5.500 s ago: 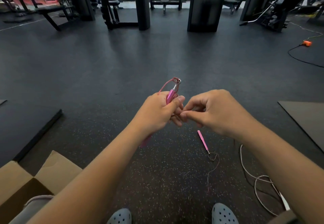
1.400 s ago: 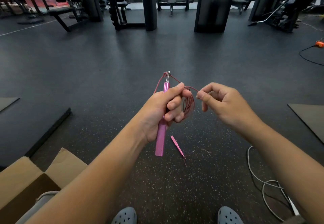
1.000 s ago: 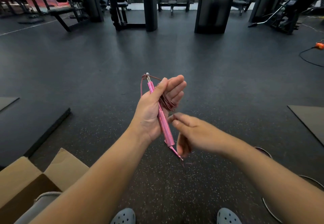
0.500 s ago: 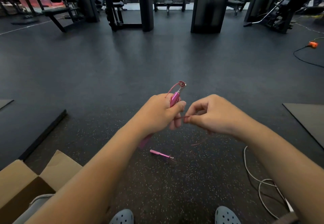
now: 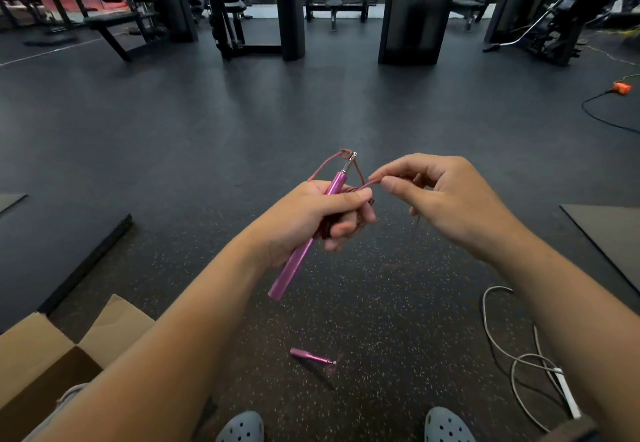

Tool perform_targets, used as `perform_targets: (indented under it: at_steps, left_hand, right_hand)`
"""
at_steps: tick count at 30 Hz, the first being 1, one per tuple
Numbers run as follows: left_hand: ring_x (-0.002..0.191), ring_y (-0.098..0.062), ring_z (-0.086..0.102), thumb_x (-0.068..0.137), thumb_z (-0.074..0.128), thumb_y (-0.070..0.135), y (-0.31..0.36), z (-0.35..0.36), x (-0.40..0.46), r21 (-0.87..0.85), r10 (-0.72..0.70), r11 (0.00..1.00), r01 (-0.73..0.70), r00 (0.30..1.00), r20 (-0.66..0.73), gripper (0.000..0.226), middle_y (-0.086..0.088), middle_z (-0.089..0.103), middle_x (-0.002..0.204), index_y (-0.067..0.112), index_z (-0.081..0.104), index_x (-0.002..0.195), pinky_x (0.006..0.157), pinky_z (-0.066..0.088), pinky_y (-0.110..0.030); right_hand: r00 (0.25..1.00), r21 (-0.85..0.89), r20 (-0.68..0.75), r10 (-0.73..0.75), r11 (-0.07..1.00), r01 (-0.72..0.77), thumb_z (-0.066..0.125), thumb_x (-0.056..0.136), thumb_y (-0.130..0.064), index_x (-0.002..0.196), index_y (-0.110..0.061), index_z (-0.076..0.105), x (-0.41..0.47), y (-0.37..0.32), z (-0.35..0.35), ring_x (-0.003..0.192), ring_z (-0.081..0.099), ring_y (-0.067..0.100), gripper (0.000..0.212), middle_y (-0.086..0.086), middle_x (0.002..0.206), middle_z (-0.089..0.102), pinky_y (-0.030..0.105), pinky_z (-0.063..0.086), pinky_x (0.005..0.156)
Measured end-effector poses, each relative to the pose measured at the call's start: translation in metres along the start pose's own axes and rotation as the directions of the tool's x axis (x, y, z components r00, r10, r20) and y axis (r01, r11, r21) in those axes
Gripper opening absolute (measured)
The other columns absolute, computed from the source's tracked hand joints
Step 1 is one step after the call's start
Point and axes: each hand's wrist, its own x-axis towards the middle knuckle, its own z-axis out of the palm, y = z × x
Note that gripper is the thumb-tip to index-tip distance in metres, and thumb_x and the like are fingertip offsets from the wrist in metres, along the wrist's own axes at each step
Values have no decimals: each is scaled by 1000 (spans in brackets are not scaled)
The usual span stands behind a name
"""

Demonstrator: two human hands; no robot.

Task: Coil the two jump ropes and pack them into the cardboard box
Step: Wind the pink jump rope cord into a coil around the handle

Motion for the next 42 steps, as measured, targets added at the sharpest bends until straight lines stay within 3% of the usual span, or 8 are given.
perform_targets:
  at_steps: [3, 10, 14, 20, 26, 32, 38, 42]
  left_hand:
    - [50, -18, 62, 100, 53, 18, -1, 4, -5, -143, 9, 990, -5, 1000, 27, 25, -7, 66, 60, 1, 67, 90, 63, 55, -30]
    - [32, -5, 26, 97, 55, 39, 2, 12, -2, -161, 62, 984, -78, 993, -104, 37, 8, 30, 43, 7, 65, 80, 46, 40, -26]
    - [38, -11, 46, 104, 47, 20, 1, 10, -4, -231, 22, 972, -46, 994, -106, 32, 1, 52, 50, 2, 67, 86, 52, 45, -28]
    - [58, -16, 65, 102, 46, 13, 4, 11, -8, -430, 23, 902, -47, 998, -62, 25, -4, 69, 66, -3, 65, 96, 61, 53, -27]
    - [30, -1, 29, 96, 55, 31, 6, 14, -5, -378, 53, 920, -106, 987, -148, 31, 11, 33, 43, 3, 66, 86, 40, 36, -19]
    - [41, -5, 54, 101, 51, 26, 16, 20, -9, -573, -9, 815, -89, 986, -166, 32, 9, 54, 48, 7, 70, 83, 48, 49, -19]
    - [28, -3, 45, 96, 54, 29, 20, 21, -10, -773, 91, 623, -119, 993, -79, 28, 9, 45, 37, 9, 65, 81, 39, 43, -17]
    - [52, -4, 69, 95, 57, 24, 26, 17, -10, -802, 119, 525, -286, 957, -264, 28, 3, 74, 66, 5, 76, 86, 50, 54, -18]
  right_hand:
    - [999, 51, -42, 0, 999, 3, 70, 95, -17, 98, -21, 78, -2, 3, -2, 67, 57, 19, 9, 7, 82, 74, 29, 47, 66]
    - [996, 91, -16, 89, 992, -87, 66, 98, -32, 86, -14, 71, -1, 12, 2, 54, 38, 17, 22, 10, 64, 50, 29, 32, 53]
    - [994, 73, 43, 101, 992, -104, 56, 103, -17, 101, -28, 78, 0, 12, 0, 68, 44, 28, 25, 18, 84, 67, 32, 35, 67]
    - [991, 212, 49, 127, 968, -134, 61, 99, -4, 113, -9, 74, -4, 12, 7, 52, 56, 19, 19, 0, 76, 75, 35, 46, 50]
    - [985, 201, 46, 164, 965, -170, 63, 100, -20, 102, -14, 66, -2, 6, 6, 37, 52, 26, 8, 8, 72, 78, 26, 40, 37]
    - [984, 151, -132, 122, 983, -102, 64, 98, -40, 78, -17, 61, -2, 8, 10, 45, 42, 20, 31, 1, 48, 49, 32, 37, 49]
    - [955, 307, 219, 200, 915, -262, 46, 104, -39, 95, -7, 61, -11, 3, 32, 70, 69, 29, 37, 8, 77, 73, 61, 53, 85]
    - [815, 106, 510, 274, 921, -375, 30, 107, -51, 96, -12, 58, -21, -2, 46, 91, 74, 37, 50, 10, 92, 80, 52, 54, 91]
